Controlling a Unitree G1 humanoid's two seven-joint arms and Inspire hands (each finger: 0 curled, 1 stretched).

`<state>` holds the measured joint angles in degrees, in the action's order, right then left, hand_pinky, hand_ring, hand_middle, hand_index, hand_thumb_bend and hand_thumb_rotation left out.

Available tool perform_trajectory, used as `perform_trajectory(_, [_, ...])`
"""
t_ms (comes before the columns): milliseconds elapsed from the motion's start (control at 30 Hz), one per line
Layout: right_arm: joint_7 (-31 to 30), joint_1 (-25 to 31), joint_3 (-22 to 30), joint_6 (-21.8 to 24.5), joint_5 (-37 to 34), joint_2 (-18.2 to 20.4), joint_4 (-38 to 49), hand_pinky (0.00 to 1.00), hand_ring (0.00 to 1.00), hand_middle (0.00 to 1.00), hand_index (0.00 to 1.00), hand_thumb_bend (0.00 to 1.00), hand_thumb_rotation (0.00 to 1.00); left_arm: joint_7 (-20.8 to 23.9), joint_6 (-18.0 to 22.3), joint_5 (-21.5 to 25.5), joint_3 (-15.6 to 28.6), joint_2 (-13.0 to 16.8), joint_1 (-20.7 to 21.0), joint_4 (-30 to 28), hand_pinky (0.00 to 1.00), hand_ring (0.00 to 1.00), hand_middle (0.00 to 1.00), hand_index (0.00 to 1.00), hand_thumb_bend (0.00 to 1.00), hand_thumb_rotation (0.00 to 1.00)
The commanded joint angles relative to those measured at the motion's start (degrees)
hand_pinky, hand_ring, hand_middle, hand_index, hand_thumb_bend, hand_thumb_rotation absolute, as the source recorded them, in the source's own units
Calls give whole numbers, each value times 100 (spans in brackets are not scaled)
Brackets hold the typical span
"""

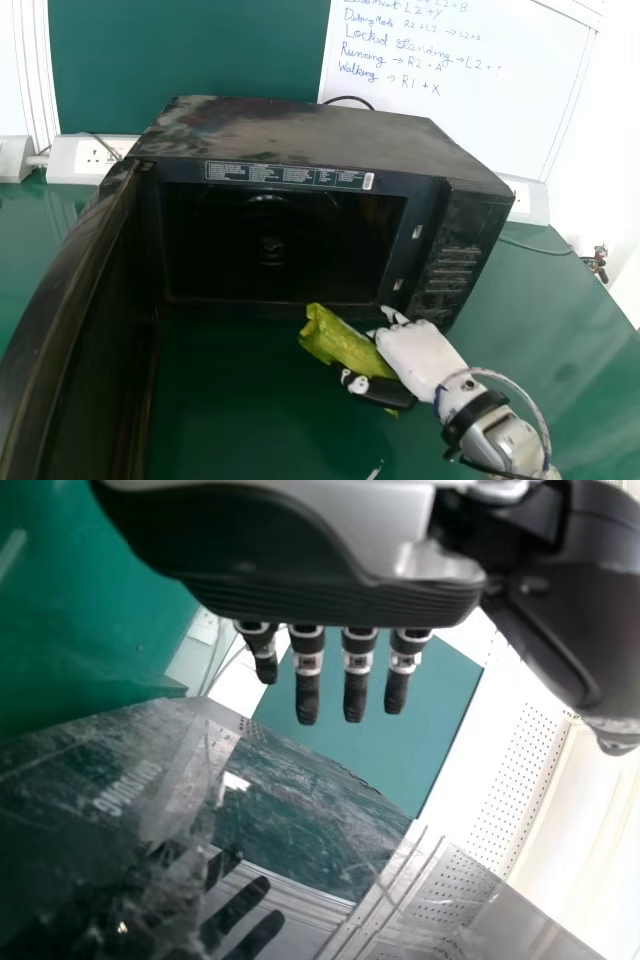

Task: Put biscuit inside oven

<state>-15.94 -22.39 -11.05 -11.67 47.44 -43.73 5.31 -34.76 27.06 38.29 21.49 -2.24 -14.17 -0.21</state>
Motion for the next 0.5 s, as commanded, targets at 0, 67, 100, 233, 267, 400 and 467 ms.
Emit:
perform_trajectory(0, [-42, -183, -96, 13, 47, 111, -50, 31, 37, 40, 51, 53, 0, 19, 53, -46, -31, -32, -59, 15, 85, 90, 95, 97, 100, 52])
perform_trajectory(67, [-70, -273, -144, 50, 95, 198, -82, 29, 36, 40, 50, 53, 0, 14, 65, -35, -40, -41, -58, 18, 84, 90, 95, 97, 100, 52])
perform_trajectory(100, [-78, -317, -169, 73, 108, 253, -105, 29, 37, 40, 51, 53, 0, 9, 71, -30, -42, -42, -56, 24, 84, 90, 94, 97, 100, 52])
perform_trajectory(233, [-108, -465, -265, 167, 98, 490, -214, 35, 41, 41, 51, 53, 0, 1, 101, -26, -49, -38, -62, 39, 84, 90, 94, 97, 100, 52])
perform_trajectory(267, [-88, -499, -294, 164, 112, 534, -251, 36, 42, 42, 51, 53, 0, 14, 115, -41, -48, -42, -67, 42, 84, 90, 94, 97, 100, 52])
perform_trajectory(400, [56, -638, -399, 65, 158, 676, -451, 32, 37, 41, 50, 53, 0, 27, 127, -46, -49, -48, -84, 50, 83, 89, 93, 96, 100, 52])
perform_trajectory(467, [102, -702, -434, 45, 175, 724, -530, 29, 34, 40, 50, 53, 0, 26, 128, -46, -52, -48, -91, 49, 83, 89, 93, 96, 100, 52])
